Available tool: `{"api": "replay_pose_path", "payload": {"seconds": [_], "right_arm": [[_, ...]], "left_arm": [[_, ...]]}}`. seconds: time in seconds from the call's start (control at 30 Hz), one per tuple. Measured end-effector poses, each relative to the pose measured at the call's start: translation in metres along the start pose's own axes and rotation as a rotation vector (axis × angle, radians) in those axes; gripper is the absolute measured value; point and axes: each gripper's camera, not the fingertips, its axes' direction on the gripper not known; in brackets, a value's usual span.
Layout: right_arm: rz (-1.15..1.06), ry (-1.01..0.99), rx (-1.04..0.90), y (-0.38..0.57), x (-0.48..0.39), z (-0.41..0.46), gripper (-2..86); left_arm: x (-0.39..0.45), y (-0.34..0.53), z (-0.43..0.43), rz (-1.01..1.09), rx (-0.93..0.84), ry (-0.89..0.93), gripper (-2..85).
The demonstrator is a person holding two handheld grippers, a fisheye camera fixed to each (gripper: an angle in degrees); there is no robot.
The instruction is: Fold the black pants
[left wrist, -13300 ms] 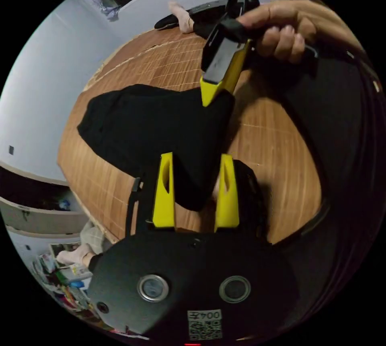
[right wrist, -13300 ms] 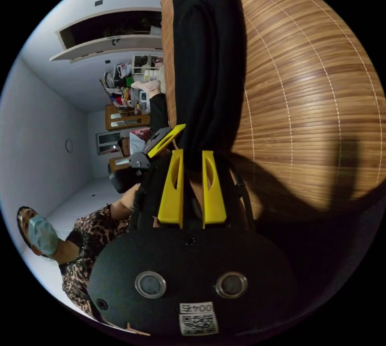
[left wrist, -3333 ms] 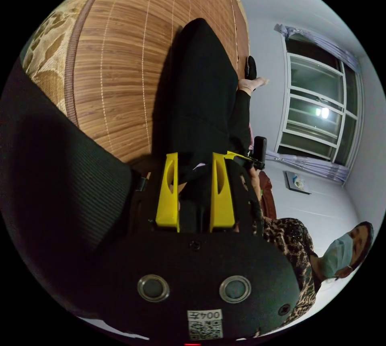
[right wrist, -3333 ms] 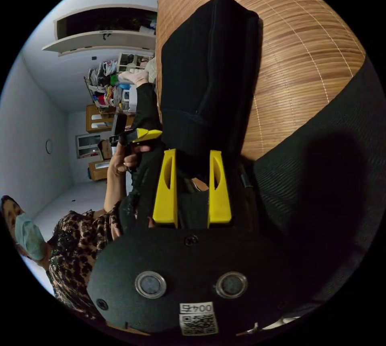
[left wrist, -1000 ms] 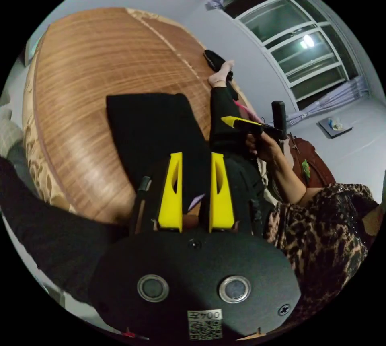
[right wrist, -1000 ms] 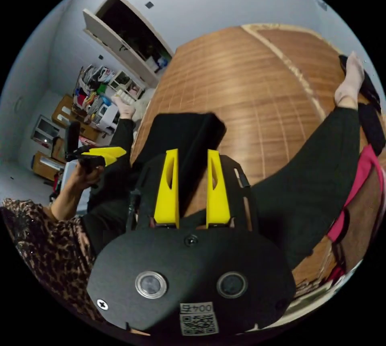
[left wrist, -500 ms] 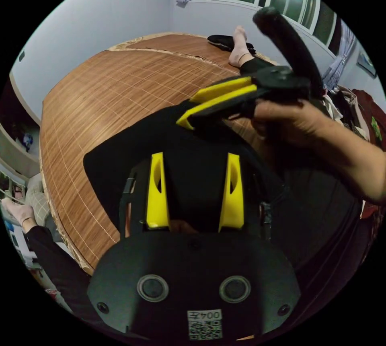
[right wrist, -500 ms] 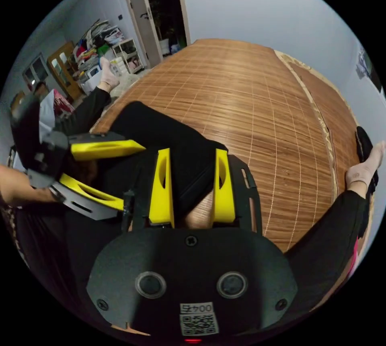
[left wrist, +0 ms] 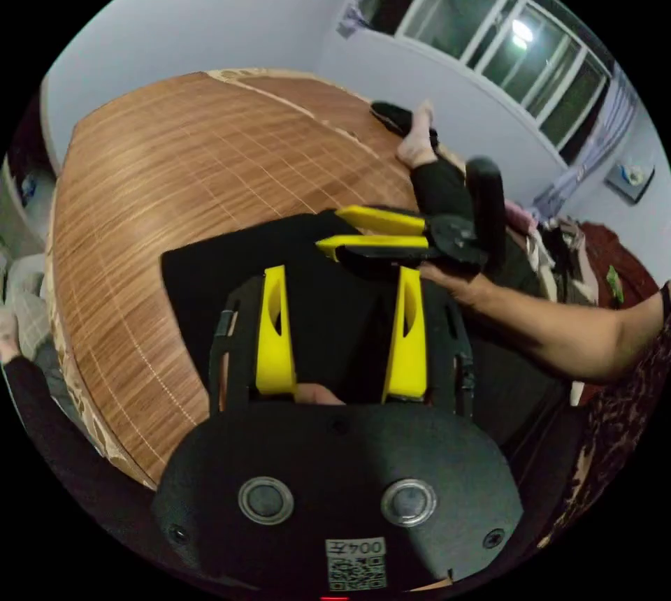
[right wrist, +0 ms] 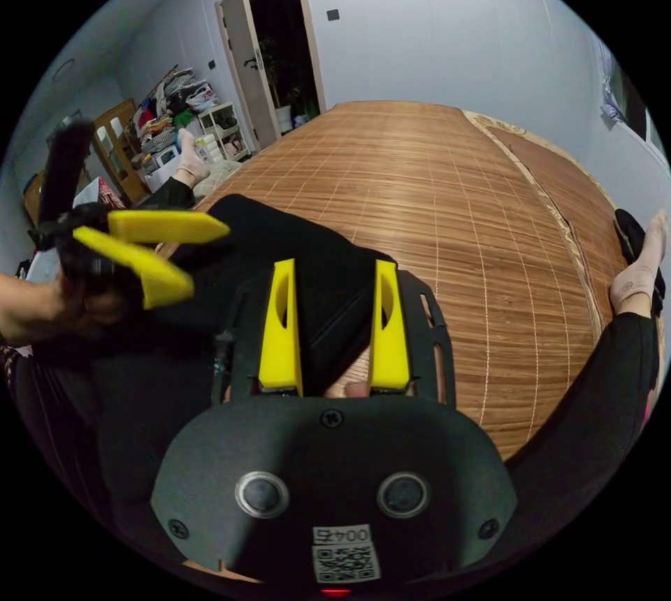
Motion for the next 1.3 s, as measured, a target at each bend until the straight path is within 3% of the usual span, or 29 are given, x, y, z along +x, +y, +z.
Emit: {"api": "replay_pose_path", "payload": {"seconds": [0.1,0.23,0.4,0.57,0.63,0.8,0.87,1.17,1.3], "right_arm": [[-0.006,0.018,0.015,-0.002,-0.002,-0.002,16.0],[-0.003,0.016,0.016,-0.006,0.0,-0.002,16.0],[-0.005,0.023,0.015,-0.013,0.002,-0.003,16.0],[-0.007,0.028,0.015,-0.02,0.004,-0.005,15.9],[-0.01,0.032,0.013,-0.023,0.004,-0.006,15.9],[-0.015,0.043,0.013,-0.031,0.007,-0.008,15.7],[-0.021,0.05,0.009,-0.035,0.007,-0.008,15.7],[-0.033,0.076,0.004,-0.052,0.01,-0.013,15.6],[-0.036,0.08,0.008,-0.06,0.012,-0.018,15.6]], "left_arm": [[-0.056,-0.006,-0.046,-0.199,0.119,-0.053,17.7],[-0.141,-0.014,-0.059,-0.448,0.094,0.0,16.0],[-0.222,-0.025,-0.016,-0.66,-0.03,0.36,10.9],[-0.233,-0.043,-0.004,-0.654,-0.07,0.392,6.5],[-0.223,-0.054,-0.012,-0.6,-0.07,0.314,5.1],[-0.165,-0.084,-0.019,-0.375,-0.047,-0.096,3.7],[-0.166,-0.081,-0.002,-0.351,-0.07,-0.156,3.8],[-0.181,-0.084,-0.001,-0.341,-0.004,-0.046,7.7],[-0.142,-0.104,-0.058,-0.267,0.169,-0.15,9.8]]}}
